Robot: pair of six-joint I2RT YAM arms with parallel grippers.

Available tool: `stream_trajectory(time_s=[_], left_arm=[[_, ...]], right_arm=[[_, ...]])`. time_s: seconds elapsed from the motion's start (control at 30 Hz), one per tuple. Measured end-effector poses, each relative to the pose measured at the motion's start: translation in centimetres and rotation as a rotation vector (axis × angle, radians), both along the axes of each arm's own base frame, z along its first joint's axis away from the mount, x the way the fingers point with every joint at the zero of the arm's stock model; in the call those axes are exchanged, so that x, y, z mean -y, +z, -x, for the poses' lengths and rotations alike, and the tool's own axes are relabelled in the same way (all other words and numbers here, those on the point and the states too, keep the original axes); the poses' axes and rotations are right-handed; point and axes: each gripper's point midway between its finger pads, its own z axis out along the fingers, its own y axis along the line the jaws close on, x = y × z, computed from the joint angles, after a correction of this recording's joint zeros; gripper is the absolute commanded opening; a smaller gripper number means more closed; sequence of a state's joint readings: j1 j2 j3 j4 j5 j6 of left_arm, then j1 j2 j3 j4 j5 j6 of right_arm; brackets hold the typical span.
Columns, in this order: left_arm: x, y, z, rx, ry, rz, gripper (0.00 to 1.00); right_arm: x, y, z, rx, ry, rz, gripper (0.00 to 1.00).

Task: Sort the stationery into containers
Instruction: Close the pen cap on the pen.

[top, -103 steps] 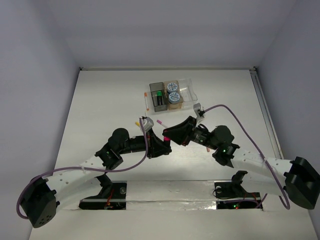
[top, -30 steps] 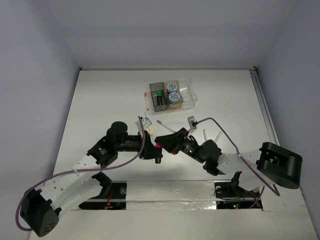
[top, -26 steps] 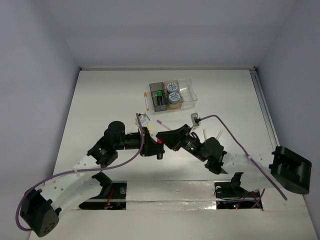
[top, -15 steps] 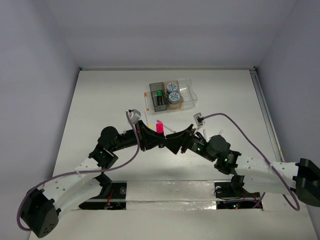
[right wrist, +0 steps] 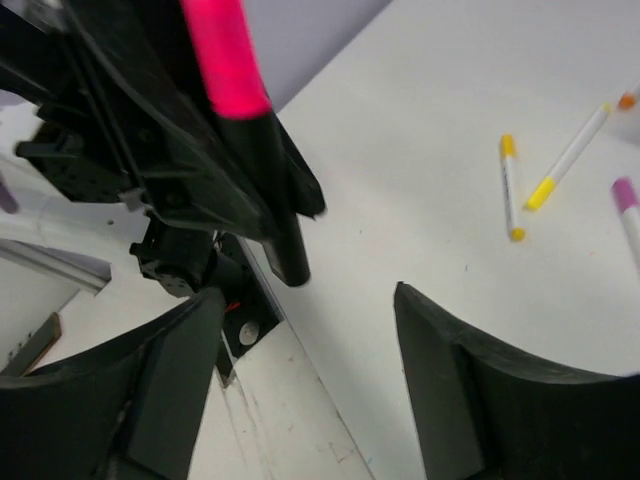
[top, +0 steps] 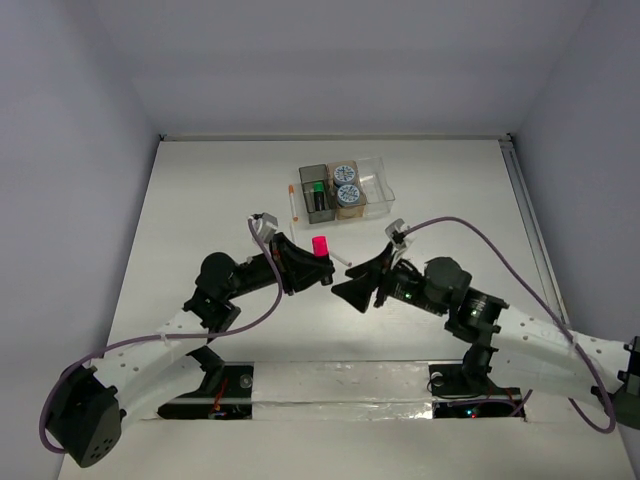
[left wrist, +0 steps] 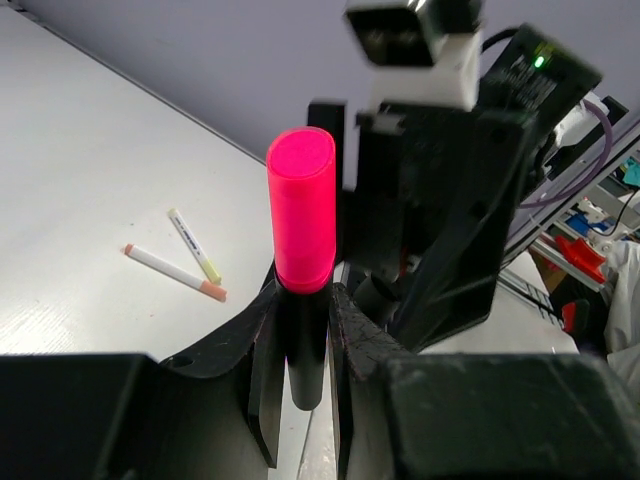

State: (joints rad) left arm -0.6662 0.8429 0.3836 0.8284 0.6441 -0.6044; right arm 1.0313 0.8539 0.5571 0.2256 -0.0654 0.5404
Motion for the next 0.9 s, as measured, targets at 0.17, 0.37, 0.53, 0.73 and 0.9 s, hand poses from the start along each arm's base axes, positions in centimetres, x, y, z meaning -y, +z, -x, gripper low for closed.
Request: stream_trajectory(time_s=[0.17, 0.37, 0.53, 0.73, 0.9], left_arm=[[0.1, -0.5, 0.3, -0.004, -0.014, -0.003, 0.0], [0.6, -1.6, 1.0, -0.033, -0.059, -0.022, 0.0], [0.7, -1.4, 1.4, -0.023, -0.073, -0.016, 0.0], [0.7, -0.9, 1.8, -0.004, -0.085, -0.004, 0.0], [0.7, -0.9, 2.0, -0.002, -0.093, -0.004, 0.0]], right_arm=[[1.8, 4.8, -0.3, 0.156, 0.015, -0.024, 0.78], [1.3, 6.8, -1.2, 0.235, 0.068, -0.006, 0.75], [-0.7, 5.8, -1.6, 0.218, 0.144, 0.041, 0.73], [-1.7, 4.5, -1.1, 0.192, 0.215, 0.064, 0.6], [-2.2, 4.1, -0.7, 0.168, 0.254, 0.058, 0.46]])
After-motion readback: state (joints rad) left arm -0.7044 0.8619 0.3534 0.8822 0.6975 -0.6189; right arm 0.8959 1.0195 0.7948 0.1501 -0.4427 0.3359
